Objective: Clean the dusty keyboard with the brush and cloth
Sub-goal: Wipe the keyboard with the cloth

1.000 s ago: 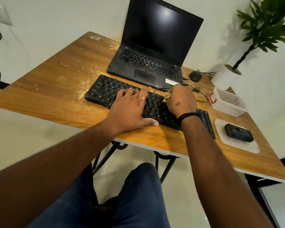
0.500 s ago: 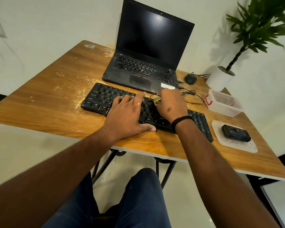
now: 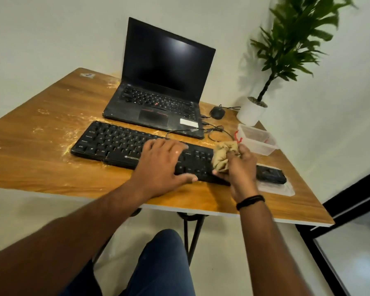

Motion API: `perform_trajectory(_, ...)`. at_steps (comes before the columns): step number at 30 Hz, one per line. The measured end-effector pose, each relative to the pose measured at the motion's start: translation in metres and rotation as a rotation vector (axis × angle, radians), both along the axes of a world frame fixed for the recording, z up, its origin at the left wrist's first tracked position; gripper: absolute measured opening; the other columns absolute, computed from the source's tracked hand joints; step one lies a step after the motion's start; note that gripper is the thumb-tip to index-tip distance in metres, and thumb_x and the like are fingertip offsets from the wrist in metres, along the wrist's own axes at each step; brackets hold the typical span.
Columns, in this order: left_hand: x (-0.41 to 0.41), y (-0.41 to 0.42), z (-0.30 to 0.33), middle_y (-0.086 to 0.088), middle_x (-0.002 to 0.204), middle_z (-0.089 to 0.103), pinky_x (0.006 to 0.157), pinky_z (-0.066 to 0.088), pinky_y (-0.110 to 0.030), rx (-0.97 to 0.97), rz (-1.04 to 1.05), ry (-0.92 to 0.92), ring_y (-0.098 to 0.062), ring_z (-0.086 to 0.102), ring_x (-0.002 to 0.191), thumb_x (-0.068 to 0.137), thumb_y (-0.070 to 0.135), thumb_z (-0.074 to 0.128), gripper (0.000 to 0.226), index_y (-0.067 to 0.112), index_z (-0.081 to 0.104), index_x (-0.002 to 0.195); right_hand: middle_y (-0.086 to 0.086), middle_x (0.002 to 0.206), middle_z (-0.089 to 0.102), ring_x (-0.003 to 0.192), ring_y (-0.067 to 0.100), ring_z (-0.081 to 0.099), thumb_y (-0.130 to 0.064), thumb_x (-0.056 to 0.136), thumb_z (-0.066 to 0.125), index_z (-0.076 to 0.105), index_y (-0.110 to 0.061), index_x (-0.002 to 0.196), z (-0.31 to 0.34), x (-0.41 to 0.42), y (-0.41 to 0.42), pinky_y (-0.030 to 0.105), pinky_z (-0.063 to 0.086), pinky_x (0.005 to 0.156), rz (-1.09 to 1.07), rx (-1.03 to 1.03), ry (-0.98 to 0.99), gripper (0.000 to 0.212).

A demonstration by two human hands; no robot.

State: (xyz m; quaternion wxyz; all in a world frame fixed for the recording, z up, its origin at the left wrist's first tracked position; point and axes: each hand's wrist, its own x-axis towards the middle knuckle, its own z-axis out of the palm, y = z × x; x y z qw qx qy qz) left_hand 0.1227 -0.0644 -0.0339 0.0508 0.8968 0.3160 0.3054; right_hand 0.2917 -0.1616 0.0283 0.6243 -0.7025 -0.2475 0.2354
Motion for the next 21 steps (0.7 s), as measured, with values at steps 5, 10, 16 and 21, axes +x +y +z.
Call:
perform_trajectory(5,0.038,-0.015,-0.003,0.008,0.136,0.057,0.114,0.026,-0.043,0.037,-0.086,0.085,-0.016,0.045,0.128,0.078,0.083,0.046,0.078,0.029,0.062,0.132,-0.006,0.104,0.074,0.099,0.012,0.068,-0.014,0.082,0.070,0.074,-0.022,0.106,-0.015,0.008,-0.007,0.042,0.056,0.092,0.151,-0.180,-0.515,0.025)
perform_trajectory(10,0.036,-0.013,-0.011,0.013,0.134,0.062,0.114,0.026,-0.041,0.026,-0.119,0.049,-0.014,0.044,0.130,0.088,0.065,0.058,0.056,0.031,0.065,0.131,-0.003,0.127,0.067,0.119,0.017,0.057,-0.010,0.088,0.067,0.068,-0.022,0.124,-0.014,0.021,-0.003,0.036,0.046,0.107,0.123,-0.321,-0.981,0.038)
perform_trajectory(16,0.035,-0.012,-0.009,0.015,0.129,0.063,0.115,0.026,-0.041,-0.020,-0.131,0.043,-0.013,0.044,0.128,0.089,0.063,0.058,0.053,0.030,0.066,0.129,0.004,0.121,0.065,0.113,0.026,0.057,-0.014,0.092,0.061,0.067,-0.021,0.124,-0.018,0.009,0.035,0.041,0.052,0.096,0.233,-0.606,-1.206,0.033)
perform_trajectory(21,0.033,-0.013,-0.011,0.015,0.123,0.067,0.111,0.029,-0.040,-0.008,-0.126,0.016,-0.014,0.047,0.123,0.087,0.063,0.061,0.052,0.029,0.070,0.125,0.007,0.115,0.067,0.105,0.026,0.062,-0.015,0.090,0.064,0.067,-0.017,0.121,-0.005,0.013,0.052,0.037,0.054,0.089,0.113,-0.583,-1.160,0.031)
